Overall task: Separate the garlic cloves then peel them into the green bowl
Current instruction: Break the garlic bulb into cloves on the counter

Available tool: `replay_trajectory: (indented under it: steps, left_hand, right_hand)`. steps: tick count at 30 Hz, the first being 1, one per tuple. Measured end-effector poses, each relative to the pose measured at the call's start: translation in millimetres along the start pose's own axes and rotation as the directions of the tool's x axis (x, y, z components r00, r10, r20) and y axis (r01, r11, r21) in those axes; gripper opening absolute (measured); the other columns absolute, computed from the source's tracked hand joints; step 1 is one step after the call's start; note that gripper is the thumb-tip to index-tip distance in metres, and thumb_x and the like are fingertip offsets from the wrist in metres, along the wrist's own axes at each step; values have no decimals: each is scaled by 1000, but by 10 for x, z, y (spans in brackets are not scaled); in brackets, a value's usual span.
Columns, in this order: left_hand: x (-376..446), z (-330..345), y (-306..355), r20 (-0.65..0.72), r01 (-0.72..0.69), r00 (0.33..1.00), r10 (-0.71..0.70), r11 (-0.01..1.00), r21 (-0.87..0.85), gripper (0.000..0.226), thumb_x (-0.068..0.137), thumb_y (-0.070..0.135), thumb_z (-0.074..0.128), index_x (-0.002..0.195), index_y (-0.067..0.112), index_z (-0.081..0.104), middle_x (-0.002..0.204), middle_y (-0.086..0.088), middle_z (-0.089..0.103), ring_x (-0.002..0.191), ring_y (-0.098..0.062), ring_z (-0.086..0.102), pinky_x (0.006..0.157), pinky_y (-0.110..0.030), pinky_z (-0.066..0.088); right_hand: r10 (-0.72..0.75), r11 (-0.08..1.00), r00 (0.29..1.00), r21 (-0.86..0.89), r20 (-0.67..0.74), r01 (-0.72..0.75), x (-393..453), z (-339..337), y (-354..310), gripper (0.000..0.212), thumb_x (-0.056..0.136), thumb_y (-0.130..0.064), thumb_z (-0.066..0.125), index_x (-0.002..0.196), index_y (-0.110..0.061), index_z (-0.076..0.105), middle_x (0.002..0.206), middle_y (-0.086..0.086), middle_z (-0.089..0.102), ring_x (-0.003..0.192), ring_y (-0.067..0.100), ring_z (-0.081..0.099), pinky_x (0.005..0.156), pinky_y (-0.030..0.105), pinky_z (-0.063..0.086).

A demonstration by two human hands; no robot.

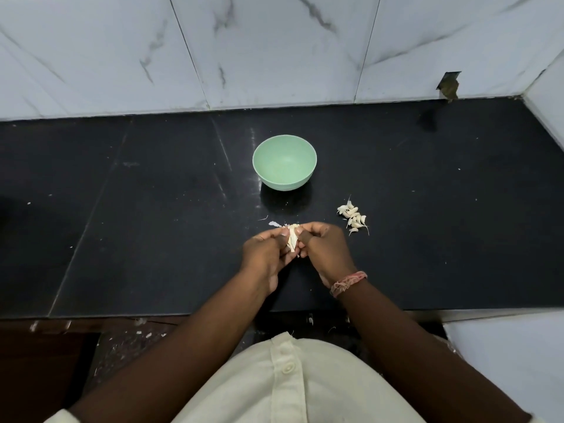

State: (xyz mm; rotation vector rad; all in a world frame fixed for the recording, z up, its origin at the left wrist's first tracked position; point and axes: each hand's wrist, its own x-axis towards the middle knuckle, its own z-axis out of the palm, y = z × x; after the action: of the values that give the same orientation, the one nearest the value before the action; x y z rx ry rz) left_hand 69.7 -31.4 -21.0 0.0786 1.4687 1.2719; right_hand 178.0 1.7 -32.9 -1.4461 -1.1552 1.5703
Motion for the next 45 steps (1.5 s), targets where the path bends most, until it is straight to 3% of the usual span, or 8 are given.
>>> replay_trajectory:
  steps: [4, 8, 13, 22, 26, 30, 36, 45]
  left_hand:
    - [27, -15, 23, 43, 29, 999, -29, 1000, -2, 18, 97, -7, 57, 92, 5, 68, 81, -12, 75, 64, -15, 70, 67, -33, 64]
    - [79, -71, 62, 95, 62, 994, -61, 998, -8, 22, 99, -7, 52, 102, 5, 71, 88, -12, 76, 67, -15, 73, 66, -31, 62]
    - [82, -58, 102, 168, 70, 984, -53, 993, -95, 20, 98, -7, 53, 107, 1, 69, 91, -12, 78, 75, -17, 76, 73, -30, 63]
    - [111, -129, 130, 135, -10, 990, 36, 981, -193, 20, 86, -12, 67, 102, 0, 70, 91, -14, 75, 84, -21, 75, 82, -32, 63]
    - [99, -160, 108, 128, -64, 988, 84, 986, -156, 25, 87, -12, 67, 107, 3, 71, 86, -8, 77, 82, -15, 74, 83, -28, 61]
    - [82, -177, 79, 114, -103, 986, 119, 986, -131, 22, 90, -8, 66, 108, 4, 71, 85, -3, 77, 75, -10, 73, 66, -18, 58]
    - [79, -212, 52, 79, -75, 992, 94, 973, -217, 13, 94, -4, 62, 99, 3, 71, 84, -9, 75, 70, -13, 71, 63, -21, 59]
    - [58, -198, 41, 112, -57, 991, 79, 981, -187, 13, 96, -1, 60, 103, -1, 71, 87, -11, 73, 72, -14, 68, 65, -19, 58]
  right_hand:
    - [18, 1000, 1000, 22, -22, -18, 40, 11, 34, 12, 98, -6, 63, 96, 2, 73, 80, 16, 72, 65, 15, 61, 55, 23, 49]
    - [96, 977, 995, 193, 12, -96, 52, -13, -9, 11, 100, -3, 59, 93, -4, 68, 70, 6, 64, 62, 12, 57, 59, 26, 51]
    - [154, 907, 988, 394, 19, -149, 82, -74, -45, 10, 101, -4, 57, 94, -5, 64, 87, 13, 74, 73, 18, 68, 66, 30, 56]
    - [34, 940, 976, 340, -214, 42, 139, -26, -23, 15, 100, -1, 57, 111, -9, 63, 85, 4, 67, 72, 9, 64, 71, 33, 59]
    - [44, 953, 993, 303, -112, -8, 102, 0, -41, 30, 99, 8, 44, 107, -11, 66, 94, 9, 61, 82, 17, 64, 76, 37, 59]
    - [108, 903, 993, 414, 37, -114, 56, 69, -89, 29, 98, 11, 37, 111, -1, 60, 86, 10, 55, 70, 19, 57, 68, 35, 52]
    - [-211, 959, 976, -182, 53, 217, 5, 86, -72, 30, 97, 7, 48, 110, -8, 70, 95, 2, 71, 69, 4, 62, 63, 14, 50]
    - [-231, 968, 973, -95, 17, 232, -111, 132, 0, 16, 91, -3, 70, 86, -17, 76, 76, -2, 75, 68, 7, 68, 58, 19, 50]
